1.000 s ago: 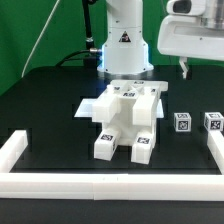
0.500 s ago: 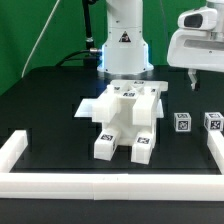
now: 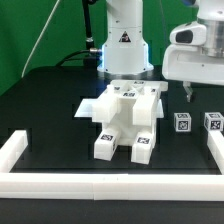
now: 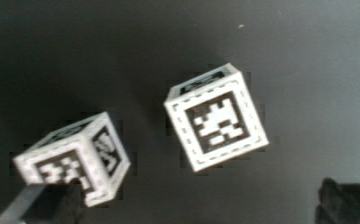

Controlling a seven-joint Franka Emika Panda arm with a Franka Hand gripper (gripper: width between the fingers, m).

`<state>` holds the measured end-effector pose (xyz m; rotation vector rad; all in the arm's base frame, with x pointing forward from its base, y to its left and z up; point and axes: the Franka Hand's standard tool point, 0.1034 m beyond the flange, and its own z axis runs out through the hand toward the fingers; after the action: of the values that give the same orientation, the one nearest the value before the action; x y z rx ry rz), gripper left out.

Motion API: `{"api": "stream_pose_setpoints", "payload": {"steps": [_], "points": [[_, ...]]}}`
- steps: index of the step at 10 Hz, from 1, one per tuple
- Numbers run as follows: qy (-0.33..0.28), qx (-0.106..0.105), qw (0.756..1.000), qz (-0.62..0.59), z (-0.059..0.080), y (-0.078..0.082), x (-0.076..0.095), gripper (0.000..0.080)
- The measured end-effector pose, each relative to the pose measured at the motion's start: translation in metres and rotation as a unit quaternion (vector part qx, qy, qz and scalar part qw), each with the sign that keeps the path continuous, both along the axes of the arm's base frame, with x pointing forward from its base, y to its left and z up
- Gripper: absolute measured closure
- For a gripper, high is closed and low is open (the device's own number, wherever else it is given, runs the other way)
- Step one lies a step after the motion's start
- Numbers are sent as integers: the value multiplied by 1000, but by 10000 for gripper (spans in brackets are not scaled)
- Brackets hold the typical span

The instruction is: Assemble chair

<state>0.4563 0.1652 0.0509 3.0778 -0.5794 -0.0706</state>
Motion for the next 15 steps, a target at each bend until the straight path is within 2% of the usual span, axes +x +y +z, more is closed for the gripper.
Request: {"api": "stream_pose_setpoints", "payload": {"steps": [3, 6, 8, 9, 10, 11, 12, 13, 15], "points": [[2, -8, 1000, -4, -18, 12, -3, 150], [5, -13, 1000, -2, -30, 16, -7, 150], [7, -15, 1000, -4, -33, 16, -7, 150], [7, -15, 1000, -4, -33, 16, -7, 187], [7, -15, 1000, -4, -33, 16, -7, 335], [7, -15, 1000, -4, -33, 16, -7, 335], [7, -15, 1000, -4, -33, 16, -7, 473], [7, -15, 1000, -4, -33, 16, -7, 518], [7, -15, 1000, -4, -33, 16, -7, 518]]}}
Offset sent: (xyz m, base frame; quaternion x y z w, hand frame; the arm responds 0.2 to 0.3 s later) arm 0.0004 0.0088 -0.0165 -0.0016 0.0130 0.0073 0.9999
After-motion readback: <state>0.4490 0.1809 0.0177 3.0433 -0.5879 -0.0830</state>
